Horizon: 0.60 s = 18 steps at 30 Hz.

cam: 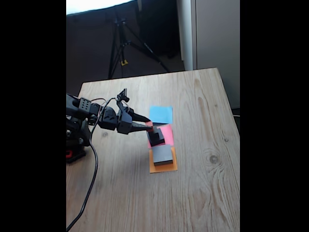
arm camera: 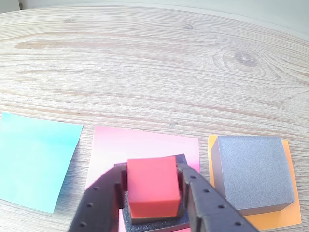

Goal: Tower of hanoi

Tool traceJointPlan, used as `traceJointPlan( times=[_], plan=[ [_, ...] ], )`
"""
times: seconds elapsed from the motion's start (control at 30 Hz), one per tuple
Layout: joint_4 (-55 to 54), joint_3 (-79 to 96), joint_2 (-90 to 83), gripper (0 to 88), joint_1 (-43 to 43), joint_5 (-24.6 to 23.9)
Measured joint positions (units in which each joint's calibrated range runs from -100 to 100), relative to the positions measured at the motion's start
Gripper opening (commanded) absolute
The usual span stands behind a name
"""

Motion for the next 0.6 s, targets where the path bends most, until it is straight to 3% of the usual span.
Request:
traceJointPlan(
  times=[0.6],
  plan=[
    [-4.6,0.3,4.4,1.2,0.0,0.0]
  ],
)
